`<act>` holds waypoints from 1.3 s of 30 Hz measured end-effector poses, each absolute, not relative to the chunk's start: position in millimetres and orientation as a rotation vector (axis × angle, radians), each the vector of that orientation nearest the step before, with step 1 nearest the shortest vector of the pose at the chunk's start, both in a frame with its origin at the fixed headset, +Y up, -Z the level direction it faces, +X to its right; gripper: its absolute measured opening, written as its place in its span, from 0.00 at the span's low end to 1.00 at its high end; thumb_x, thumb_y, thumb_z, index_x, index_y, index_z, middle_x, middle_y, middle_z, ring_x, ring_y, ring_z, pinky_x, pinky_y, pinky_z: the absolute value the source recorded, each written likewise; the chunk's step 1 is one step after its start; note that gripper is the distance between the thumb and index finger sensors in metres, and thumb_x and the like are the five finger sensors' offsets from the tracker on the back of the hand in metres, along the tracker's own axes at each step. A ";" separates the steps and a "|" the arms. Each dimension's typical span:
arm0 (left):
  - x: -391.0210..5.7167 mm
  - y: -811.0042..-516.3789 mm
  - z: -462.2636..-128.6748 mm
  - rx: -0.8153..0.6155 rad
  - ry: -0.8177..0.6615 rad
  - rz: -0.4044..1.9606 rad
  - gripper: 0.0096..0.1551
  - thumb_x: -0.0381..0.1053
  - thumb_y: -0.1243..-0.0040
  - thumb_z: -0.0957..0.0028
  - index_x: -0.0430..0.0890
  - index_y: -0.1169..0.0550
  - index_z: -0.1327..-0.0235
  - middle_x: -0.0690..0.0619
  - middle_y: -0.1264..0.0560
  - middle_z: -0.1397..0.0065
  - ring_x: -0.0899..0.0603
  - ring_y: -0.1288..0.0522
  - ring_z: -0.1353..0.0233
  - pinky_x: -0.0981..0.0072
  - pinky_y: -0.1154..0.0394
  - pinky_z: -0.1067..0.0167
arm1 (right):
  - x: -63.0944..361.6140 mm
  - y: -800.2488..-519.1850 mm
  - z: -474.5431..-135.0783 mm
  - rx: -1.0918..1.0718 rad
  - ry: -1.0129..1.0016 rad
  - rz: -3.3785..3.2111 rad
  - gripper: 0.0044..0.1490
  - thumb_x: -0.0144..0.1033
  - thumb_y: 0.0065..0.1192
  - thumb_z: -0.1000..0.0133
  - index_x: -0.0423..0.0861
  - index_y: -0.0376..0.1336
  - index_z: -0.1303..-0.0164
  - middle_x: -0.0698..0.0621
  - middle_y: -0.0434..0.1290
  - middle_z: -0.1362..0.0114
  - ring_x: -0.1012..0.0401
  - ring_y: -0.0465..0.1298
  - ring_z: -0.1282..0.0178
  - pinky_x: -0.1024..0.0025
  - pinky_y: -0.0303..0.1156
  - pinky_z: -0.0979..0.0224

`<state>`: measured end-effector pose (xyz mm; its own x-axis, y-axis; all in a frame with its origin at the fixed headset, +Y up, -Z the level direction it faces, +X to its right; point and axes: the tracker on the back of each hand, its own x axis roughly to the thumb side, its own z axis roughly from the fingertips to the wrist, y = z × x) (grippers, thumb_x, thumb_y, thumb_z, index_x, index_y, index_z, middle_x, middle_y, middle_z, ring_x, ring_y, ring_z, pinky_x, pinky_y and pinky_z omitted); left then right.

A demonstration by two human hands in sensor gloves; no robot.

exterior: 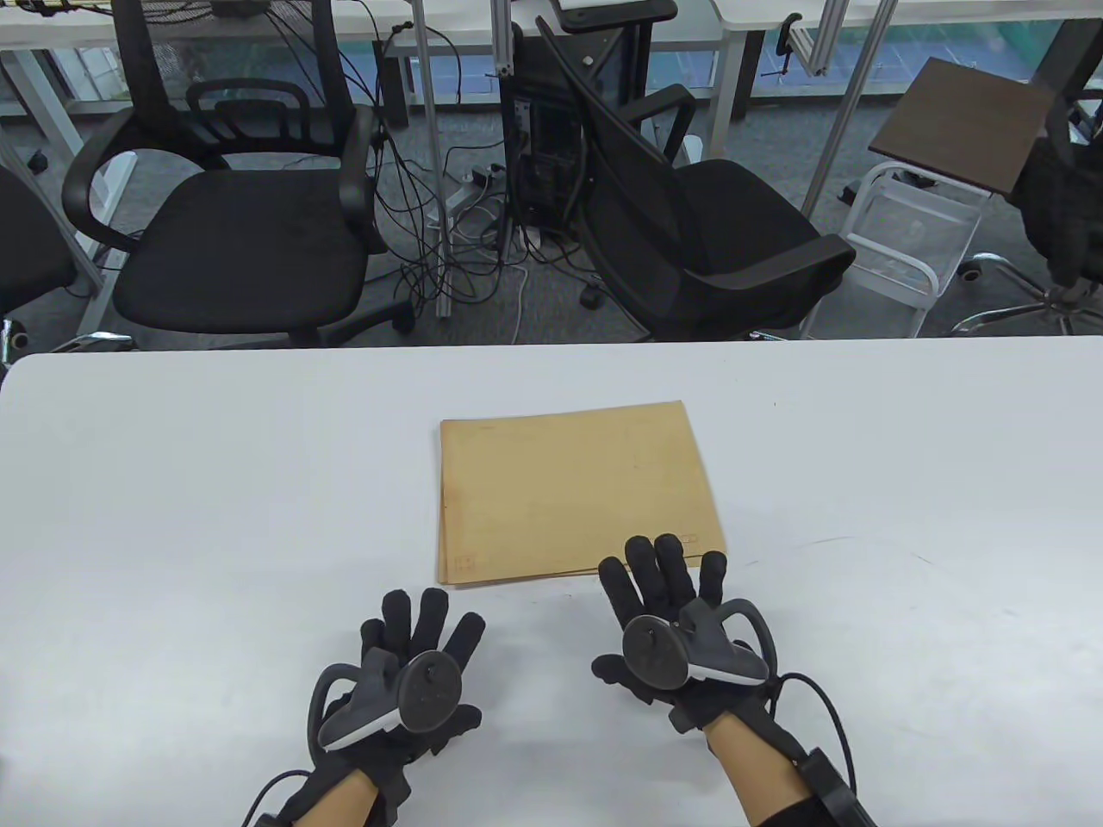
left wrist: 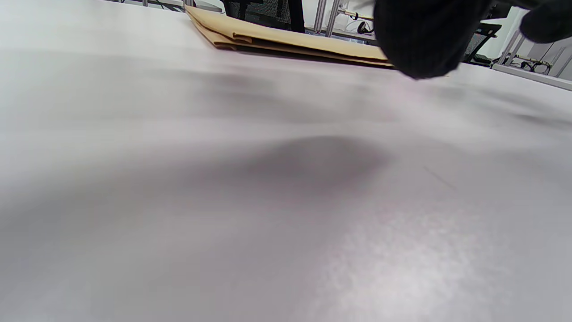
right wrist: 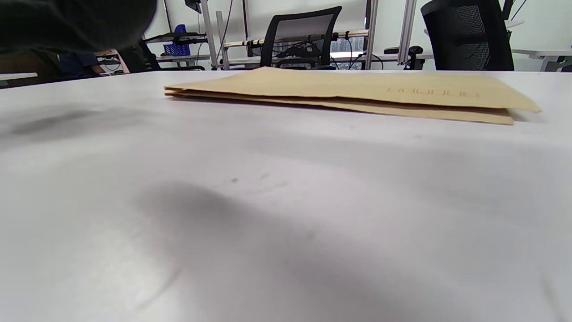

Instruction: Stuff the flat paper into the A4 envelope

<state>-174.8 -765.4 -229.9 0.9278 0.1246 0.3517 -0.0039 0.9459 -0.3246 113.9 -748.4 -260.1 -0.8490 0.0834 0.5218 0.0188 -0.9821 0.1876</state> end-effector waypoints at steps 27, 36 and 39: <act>-173.3 -769.8 -229.3 -0.329 -0.357 -0.035 0.58 0.70 0.45 0.51 0.58 0.61 0.18 0.45 0.77 0.18 0.26 0.78 0.23 0.27 0.68 0.27 | 143.5 -774.5 -244.8 0.817 0.408 2.970 0.68 0.65 0.48 0.39 0.40 0.15 0.20 0.33 0.15 0.20 0.32 0.18 0.22 0.26 0.14 0.39; -175.1 -769.3 -229.5 -0.335 -0.354 -0.027 0.58 0.70 0.45 0.50 0.58 0.61 0.18 0.44 0.77 0.18 0.26 0.79 0.23 0.27 0.68 0.27 | 150.8 -769.7 -246.6 0.760 0.354 2.956 0.68 0.65 0.48 0.38 0.41 0.15 0.20 0.33 0.15 0.20 0.32 0.18 0.22 0.26 0.14 0.39; -175.8 -769.9 -229.7 -0.341 -0.350 -0.023 0.58 0.70 0.45 0.50 0.58 0.61 0.18 0.44 0.77 0.18 0.26 0.79 0.23 0.27 0.68 0.27 | 149.4 -770.9 -246.1 0.775 0.372 2.952 0.68 0.65 0.49 0.38 0.41 0.15 0.20 0.33 0.15 0.20 0.32 0.18 0.22 0.26 0.14 0.39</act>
